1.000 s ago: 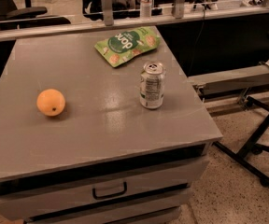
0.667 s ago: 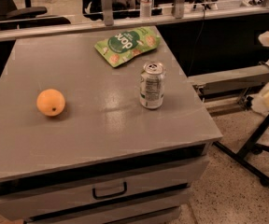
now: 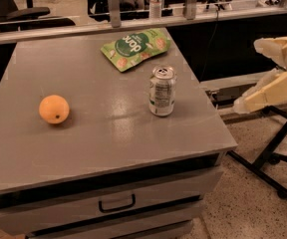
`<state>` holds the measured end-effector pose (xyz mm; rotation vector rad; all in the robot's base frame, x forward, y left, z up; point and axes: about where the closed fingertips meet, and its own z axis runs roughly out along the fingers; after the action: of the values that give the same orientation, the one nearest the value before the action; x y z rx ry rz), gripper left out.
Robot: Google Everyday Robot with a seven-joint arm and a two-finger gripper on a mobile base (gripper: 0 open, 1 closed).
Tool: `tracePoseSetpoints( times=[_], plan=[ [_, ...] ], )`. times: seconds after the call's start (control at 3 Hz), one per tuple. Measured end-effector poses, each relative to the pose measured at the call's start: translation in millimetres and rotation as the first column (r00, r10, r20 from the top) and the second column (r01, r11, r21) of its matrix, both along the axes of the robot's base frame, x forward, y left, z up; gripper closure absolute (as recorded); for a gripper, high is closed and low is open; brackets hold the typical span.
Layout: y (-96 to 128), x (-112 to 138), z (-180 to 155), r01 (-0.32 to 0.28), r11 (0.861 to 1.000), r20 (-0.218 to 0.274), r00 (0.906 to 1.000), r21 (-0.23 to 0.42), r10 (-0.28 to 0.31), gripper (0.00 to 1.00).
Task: Pick 7up can
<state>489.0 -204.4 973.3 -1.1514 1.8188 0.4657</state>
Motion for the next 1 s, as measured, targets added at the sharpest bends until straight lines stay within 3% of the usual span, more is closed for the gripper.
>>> tracePoseSetpoints(
  times=[0.33, 1.0],
  plan=[
    [0, -1, 0, -0.002, 1.000, -0.003, 1.0000, -0.003, 0.002, 0.00],
    [38, 20, -26, -0.060, 0.996, 0.012, 0.9982, 0.061, 0.059, 0.00]
  ],
)
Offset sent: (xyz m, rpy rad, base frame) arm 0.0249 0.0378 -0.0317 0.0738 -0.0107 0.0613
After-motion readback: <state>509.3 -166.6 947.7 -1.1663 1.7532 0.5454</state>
